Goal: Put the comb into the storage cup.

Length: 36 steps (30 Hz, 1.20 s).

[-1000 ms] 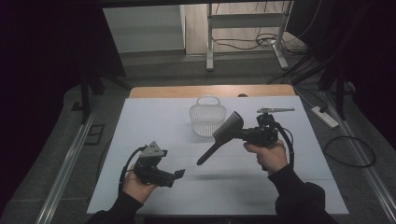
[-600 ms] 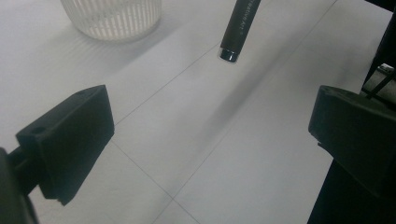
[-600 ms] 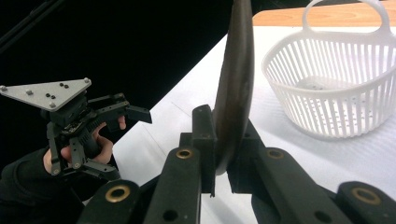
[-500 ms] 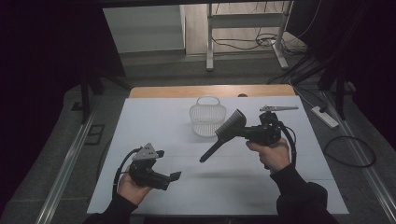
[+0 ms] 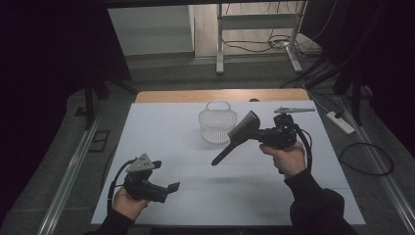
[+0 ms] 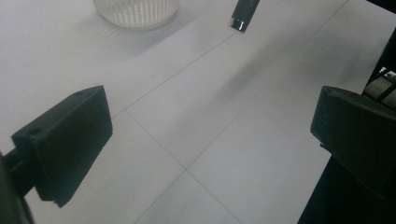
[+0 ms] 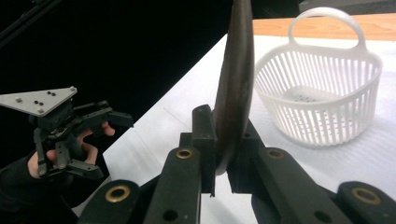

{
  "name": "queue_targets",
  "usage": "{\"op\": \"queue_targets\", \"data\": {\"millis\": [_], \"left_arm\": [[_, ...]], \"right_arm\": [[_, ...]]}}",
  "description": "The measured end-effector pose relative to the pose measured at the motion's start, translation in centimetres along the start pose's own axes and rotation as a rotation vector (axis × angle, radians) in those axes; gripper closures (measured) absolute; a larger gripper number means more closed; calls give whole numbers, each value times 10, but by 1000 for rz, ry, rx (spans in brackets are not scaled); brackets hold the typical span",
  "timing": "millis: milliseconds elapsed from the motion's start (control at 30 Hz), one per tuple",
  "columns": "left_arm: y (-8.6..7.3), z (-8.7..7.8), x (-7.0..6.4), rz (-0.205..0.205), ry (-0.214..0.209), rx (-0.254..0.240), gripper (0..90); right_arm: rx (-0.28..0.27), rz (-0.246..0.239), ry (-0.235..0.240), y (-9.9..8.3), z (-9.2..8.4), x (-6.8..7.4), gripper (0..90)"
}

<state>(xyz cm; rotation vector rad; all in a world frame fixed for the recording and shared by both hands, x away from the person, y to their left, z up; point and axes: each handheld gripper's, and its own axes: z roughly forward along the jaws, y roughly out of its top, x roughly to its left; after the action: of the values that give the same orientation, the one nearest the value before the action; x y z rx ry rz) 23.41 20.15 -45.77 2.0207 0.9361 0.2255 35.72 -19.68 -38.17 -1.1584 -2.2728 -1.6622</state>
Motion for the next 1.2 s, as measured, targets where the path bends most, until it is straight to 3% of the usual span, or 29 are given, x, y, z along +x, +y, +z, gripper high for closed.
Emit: {"op": "queue_targets", "data": {"millis": [1200], "left_arm": [[-44, -50, 2, -69, 128, 8, 0]], "right_arm": [[-50, 3, -65, 31, -2, -14, 835]]}}
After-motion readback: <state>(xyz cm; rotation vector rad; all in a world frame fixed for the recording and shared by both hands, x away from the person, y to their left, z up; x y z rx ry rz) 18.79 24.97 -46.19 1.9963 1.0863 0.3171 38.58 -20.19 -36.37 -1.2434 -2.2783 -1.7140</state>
